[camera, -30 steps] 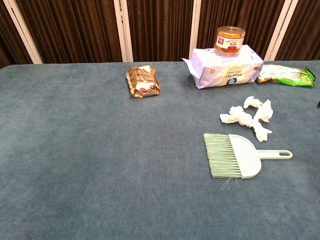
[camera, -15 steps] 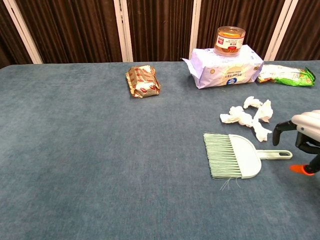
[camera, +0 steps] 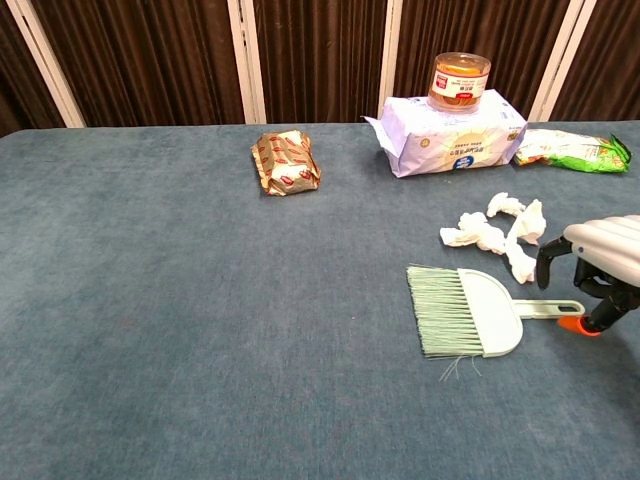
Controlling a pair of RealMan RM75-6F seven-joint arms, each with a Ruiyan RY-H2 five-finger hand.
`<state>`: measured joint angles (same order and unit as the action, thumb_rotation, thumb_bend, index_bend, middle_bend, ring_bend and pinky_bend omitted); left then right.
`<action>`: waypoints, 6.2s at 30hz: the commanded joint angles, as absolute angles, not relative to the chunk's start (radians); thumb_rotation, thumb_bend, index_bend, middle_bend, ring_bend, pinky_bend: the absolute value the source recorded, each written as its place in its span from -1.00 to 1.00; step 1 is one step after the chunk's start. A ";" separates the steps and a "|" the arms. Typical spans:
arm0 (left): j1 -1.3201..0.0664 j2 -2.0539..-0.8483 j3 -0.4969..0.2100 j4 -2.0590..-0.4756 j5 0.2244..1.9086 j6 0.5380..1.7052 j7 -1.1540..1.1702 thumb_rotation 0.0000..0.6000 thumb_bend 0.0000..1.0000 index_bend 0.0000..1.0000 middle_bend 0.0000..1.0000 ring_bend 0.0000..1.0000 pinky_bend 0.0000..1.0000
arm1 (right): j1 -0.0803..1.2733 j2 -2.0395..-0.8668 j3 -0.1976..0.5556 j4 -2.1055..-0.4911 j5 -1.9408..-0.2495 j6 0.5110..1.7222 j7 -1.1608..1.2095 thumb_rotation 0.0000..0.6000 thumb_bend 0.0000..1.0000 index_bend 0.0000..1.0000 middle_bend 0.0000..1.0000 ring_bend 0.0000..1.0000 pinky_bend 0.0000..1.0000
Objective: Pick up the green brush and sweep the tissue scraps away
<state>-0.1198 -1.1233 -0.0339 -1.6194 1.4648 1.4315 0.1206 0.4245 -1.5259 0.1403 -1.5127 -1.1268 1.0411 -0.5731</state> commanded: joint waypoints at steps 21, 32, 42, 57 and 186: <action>-0.121 -1.120 -0.036 -1.625 1.453 1.423 0.118 1.00 -1.00 -1.00 -1.00 -1.00 -0.96 | 0.459 -1.574 0.120 -1.470 -1.069 1.038 -0.592 1.00 -0.22 0.06 0.90 0.96 0.84; -0.122 -1.118 -0.035 -1.628 1.448 1.418 0.117 1.00 -1.00 -1.00 -1.00 -1.00 -0.96 | 0.457 -1.576 0.105 -1.460 -1.064 1.045 -0.572 1.00 -0.21 0.20 0.90 0.96 0.84; -0.123 -1.118 -0.035 -1.628 1.450 1.418 0.121 1.00 -1.00 -1.00 -1.00 -1.00 -0.96 | 0.458 -1.520 0.103 -1.530 -1.125 1.089 -0.556 1.00 0.03 0.33 0.90 0.96 0.84; -0.122 -1.119 -0.034 -1.627 1.458 1.425 0.121 1.00 -1.00 -1.00 -1.00 -1.00 -0.96 | 0.501 -1.372 0.151 -1.733 -1.136 1.127 -0.652 1.00 0.06 0.41 0.90 0.96 0.84; -0.125 -1.114 -0.023 -1.649 1.470 1.420 0.119 1.00 -1.00 -1.00 -1.00 -1.00 -0.96 | 0.587 -1.253 0.065 -1.911 -1.109 1.161 -0.653 1.00 0.10 0.48 0.90 0.96 0.84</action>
<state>-0.1249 -1.1141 -0.0236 -1.6492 1.4698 1.4195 0.1189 0.5823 -1.2224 0.0653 -1.9036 -1.1298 1.1701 -0.6406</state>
